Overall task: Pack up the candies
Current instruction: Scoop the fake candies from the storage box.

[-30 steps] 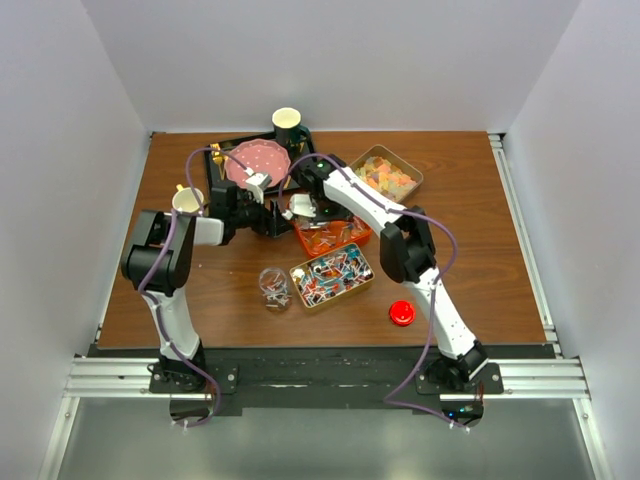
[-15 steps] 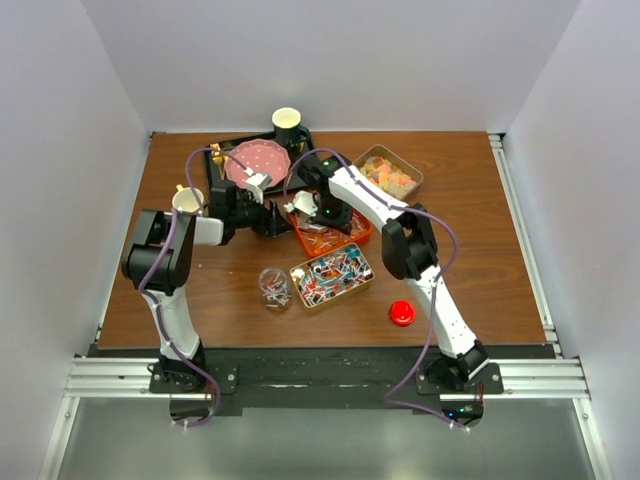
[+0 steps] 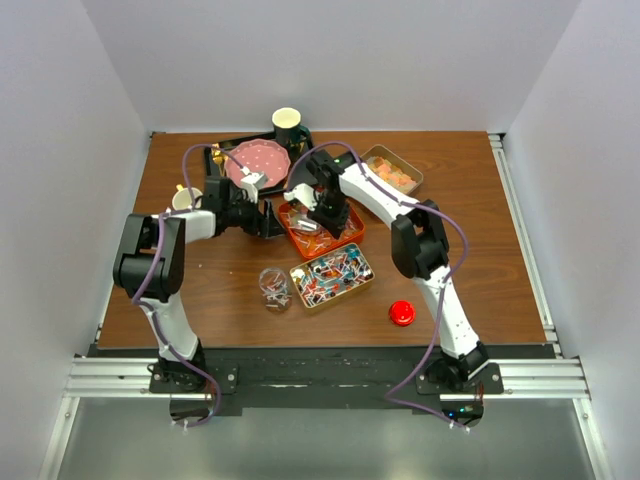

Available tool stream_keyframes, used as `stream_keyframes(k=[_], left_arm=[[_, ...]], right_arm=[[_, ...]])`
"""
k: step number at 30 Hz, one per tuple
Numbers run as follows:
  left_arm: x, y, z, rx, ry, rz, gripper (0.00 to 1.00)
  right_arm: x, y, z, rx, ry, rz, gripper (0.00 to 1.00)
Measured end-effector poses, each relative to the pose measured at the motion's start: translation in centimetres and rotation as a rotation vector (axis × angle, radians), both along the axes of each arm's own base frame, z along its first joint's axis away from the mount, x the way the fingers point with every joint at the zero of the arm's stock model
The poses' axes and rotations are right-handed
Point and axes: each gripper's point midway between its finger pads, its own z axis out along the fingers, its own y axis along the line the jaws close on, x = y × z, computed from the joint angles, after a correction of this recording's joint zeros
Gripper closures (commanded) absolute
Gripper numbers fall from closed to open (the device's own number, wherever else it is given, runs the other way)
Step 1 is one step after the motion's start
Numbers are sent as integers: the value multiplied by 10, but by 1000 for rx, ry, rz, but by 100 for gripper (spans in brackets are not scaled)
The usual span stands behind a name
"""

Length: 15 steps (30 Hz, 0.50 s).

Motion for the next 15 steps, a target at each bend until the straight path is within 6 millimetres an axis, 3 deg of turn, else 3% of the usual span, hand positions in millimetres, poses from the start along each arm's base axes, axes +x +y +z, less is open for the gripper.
stream_keyframes(k=[6,15], left_arm=[[-7,4,15,-17,17,-61,20],[1,16,40,-22,3,-108,19]], right_arm=[[-2,-1,-1,108,0,-9,100],[4,-6,8,252,-31,0,100]])
